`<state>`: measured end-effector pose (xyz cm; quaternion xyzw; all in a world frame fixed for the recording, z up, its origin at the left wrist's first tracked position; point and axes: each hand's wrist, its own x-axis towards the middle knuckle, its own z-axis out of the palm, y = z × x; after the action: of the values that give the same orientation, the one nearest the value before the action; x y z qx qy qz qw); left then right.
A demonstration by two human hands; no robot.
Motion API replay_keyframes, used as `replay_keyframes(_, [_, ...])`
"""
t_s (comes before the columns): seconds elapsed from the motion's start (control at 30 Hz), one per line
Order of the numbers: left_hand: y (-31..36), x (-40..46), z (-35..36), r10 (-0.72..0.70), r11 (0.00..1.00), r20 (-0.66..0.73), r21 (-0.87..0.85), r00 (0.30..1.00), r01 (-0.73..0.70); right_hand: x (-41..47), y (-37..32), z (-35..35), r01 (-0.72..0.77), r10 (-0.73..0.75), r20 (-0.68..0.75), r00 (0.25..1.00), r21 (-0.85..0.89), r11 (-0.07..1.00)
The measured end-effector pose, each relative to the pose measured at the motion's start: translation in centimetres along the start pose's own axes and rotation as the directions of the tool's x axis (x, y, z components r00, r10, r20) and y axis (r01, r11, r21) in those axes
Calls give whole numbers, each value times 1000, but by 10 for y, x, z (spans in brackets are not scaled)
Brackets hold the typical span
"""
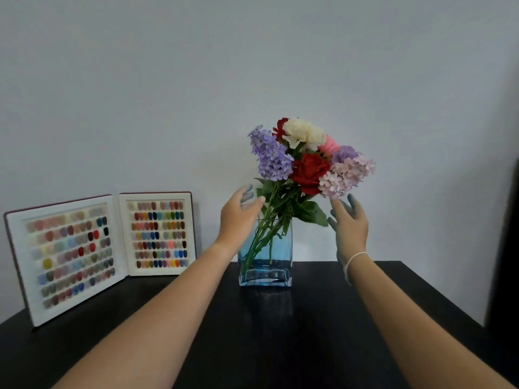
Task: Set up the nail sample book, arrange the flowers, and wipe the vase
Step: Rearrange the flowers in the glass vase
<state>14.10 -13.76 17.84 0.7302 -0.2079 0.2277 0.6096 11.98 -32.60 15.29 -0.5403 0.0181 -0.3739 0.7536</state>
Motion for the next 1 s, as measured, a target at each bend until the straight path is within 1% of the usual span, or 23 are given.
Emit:
replay_keyframes(0.17, [5, 34, 20, -3, 1000, -67, -28, 998, 1, 20, 0, 18, -2, 9, -54, 999, 117, 993])
replay_keyframes(0.3, [4, 54, 32, -41, 998, -88, -56, 995, 36, 32, 4, 28, -29, 40, -70, 997, 155, 988])
replay_keyframes(0.43, [8, 67, 42, -31, 994, -104, -111, 994, 20, 42, 4, 37, -15, 28, -90, 996, 139, 990])
replay_keyframes(0.5, [13, 74, 46, -30, 993, -146, -121, 989, 12, 48, 2, 40, -8, 22, -105, 994, 129, 992])
replay_keyframes(0.6, [18, 85, 48, -37, 996, -238, -89, 970, 16, 55, -2, 45, 5, 7, -105, 994, 109, 994])
replay_keyframes(0.7, [19, 92, 48, -46, 998, -269, -58, 962, 31, 60, -5, 49, 5, 4, -101, 995, 89, 996])
replay_keyframes(0.8, [17, 96, 42, -98, 992, -290, -109, 952, 69, 64, -9, 54, 5, 1, -96, 995, 61, 998])
replay_keyframes(1.0, [5, 102, 14, -189, 959, -330, -264, 925, 102, 66, -17, 73, 62, -64, -70, 996, -29, 998])
